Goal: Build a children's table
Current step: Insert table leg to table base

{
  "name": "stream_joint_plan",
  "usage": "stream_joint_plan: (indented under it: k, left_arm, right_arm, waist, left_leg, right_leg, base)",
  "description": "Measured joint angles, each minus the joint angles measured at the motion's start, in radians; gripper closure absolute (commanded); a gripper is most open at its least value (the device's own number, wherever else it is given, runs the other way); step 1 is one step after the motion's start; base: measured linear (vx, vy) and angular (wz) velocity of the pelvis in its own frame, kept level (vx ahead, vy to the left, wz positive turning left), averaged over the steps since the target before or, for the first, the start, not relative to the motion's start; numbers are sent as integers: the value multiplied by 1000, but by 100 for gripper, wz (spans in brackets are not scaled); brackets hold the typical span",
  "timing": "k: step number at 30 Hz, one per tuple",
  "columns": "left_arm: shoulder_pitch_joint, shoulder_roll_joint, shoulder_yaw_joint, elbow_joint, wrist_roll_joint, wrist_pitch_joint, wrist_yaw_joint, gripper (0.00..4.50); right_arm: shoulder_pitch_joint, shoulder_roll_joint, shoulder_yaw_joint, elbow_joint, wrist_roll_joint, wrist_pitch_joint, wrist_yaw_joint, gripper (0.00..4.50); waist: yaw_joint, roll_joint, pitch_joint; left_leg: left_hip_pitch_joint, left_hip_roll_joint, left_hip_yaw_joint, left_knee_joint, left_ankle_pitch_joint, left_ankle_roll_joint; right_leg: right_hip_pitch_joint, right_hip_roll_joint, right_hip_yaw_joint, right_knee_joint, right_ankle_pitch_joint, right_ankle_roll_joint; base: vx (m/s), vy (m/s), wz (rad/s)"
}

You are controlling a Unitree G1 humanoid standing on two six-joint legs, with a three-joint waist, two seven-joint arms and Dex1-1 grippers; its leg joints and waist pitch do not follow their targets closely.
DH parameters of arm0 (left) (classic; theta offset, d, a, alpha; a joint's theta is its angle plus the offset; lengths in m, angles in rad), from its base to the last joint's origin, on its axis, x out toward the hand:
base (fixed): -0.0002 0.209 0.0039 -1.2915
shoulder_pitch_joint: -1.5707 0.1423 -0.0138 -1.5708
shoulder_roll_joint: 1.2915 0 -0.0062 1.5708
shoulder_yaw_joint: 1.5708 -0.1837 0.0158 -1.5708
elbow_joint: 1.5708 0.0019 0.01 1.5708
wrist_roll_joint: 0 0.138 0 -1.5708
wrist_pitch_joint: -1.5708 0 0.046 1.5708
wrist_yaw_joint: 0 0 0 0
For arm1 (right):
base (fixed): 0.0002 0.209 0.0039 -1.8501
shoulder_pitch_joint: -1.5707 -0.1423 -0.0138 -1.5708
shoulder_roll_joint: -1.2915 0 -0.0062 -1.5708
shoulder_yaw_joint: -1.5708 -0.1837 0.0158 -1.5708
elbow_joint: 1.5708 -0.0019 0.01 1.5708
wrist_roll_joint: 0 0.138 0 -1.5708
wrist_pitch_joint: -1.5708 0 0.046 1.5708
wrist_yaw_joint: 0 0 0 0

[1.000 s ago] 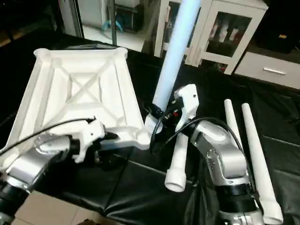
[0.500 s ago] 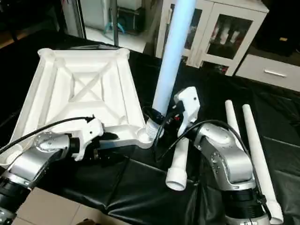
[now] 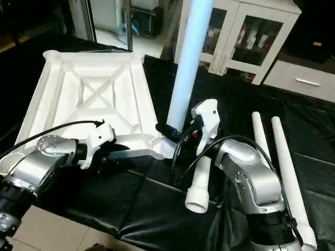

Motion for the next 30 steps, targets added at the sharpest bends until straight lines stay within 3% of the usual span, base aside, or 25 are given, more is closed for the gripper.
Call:
stream_joint_plan:
  k: [15, 25, 30]
  left_arm:
    - [-38, 34, -13, 40, 44, -1, -52, 350]
    - [-22, 34, -45, -18, 93, -4, -53, 382]
    - [6, 25, -50, -92, 110, 49, -13, 383]
  right_arm:
    - [13, 0, 19, -11, -1, 0, 0, 268]
    - [-33, 12, 36, 31, -15, -1, -14, 268]
    - [-71, 22, 43, 64, -22, 10, -13, 268]
  waist:
    - [31, 2, 0]
    - [38, 3, -1]
    - [37, 5, 0]
  left_leg:
    - [0, 0, 0, 0, 0, 0]
    - [0, 0, 0, 0, 0, 0]
    - [0, 0, 0, 0, 0, 0]
  right_leg:
    - [3, -1, 0, 0, 0, 0]
    - [3, -1, 0, -1, 0, 0]
    - [3, -1, 1, -1, 0, 0]
  base:
    - [0, 0, 0]
    - [0, 0, 0]
    - [0, 0, 0]
